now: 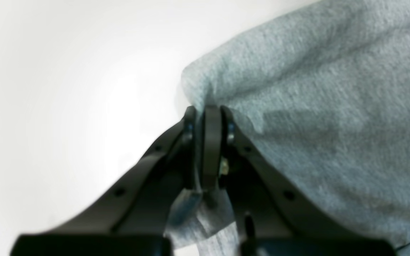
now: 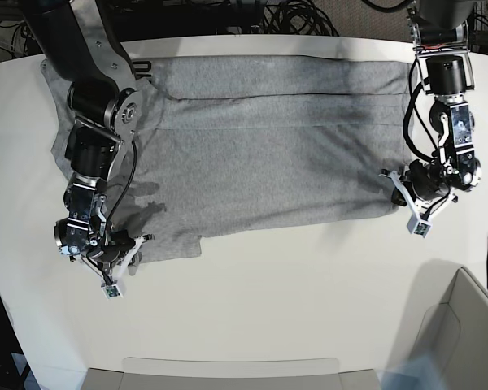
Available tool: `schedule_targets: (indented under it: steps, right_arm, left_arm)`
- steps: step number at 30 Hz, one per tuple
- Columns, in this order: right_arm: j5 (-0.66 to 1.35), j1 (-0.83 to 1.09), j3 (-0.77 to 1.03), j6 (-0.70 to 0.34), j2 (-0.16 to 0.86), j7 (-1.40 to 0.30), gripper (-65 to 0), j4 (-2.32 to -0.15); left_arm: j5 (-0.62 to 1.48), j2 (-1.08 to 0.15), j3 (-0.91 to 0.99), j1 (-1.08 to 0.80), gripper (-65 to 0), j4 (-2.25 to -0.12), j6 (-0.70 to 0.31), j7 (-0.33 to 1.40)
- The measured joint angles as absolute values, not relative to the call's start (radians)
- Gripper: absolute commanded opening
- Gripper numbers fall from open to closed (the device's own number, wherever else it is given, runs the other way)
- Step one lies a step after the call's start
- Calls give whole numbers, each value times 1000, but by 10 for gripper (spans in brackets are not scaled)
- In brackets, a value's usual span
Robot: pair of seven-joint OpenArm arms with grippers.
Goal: Fold the T-shirt properly
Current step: 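Lift the hem with both grippers and fold it toward the collar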
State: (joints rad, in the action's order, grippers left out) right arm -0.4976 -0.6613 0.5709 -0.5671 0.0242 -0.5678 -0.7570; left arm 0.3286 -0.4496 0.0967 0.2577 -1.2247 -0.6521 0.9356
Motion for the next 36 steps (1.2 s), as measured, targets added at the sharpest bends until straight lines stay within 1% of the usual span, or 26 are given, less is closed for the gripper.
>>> schedule_targets:
  steps: [2,5,10,12,15,18,21,28,32,36]
  right_arm:
    - [-490,-656,572,-624,12,-605,-650,-823]
    - [-498,-648,572,-630,-4,-656,-650,-912]
    - [-491,-610,568,-640,-22,-691,-650,-1005]
    - [-498,-593,568,-683,-23,-712,-650,-1027]
    - [-496,-559,573,-683,-30,-765,-650,-1101]
    - [-495,-533,573,-683,-35,-779,-650,-1184]
    - [-490,-492,568,-683,-44,-776,-650,-1256]
    - [-496,-415,573,-683,-80,-786,-650,-1332]
    - [-494,-369,573,-683,-89,-784,-650,-1422]
    - [-491,-340,573,-683,-97,-895,-650,-1500]
  left_arm:
    - [329,-449,97,260,-650,-1225,-652,937]
    - [329,-450,97,263,-650,-1225,-653,938]
    - [329,-449,96,263,-650,-1225,-656,937]
    - [329,-449,96,263,-650,-1225,-656,938]
    - [329,-449,92,262,-650,-1227,-663,937]
    - [326,-449,92,248,-650,-1272,-662,941]
    - [332,-449,91,224,-650,-1321,-662,933]
    - [326,-450,91,152,-650,-1386,-662,941]
    - [328,-450,94,117,-650,-1435,-662,936]
    - [329,-450,94,80,-650,-1468,-662,939]
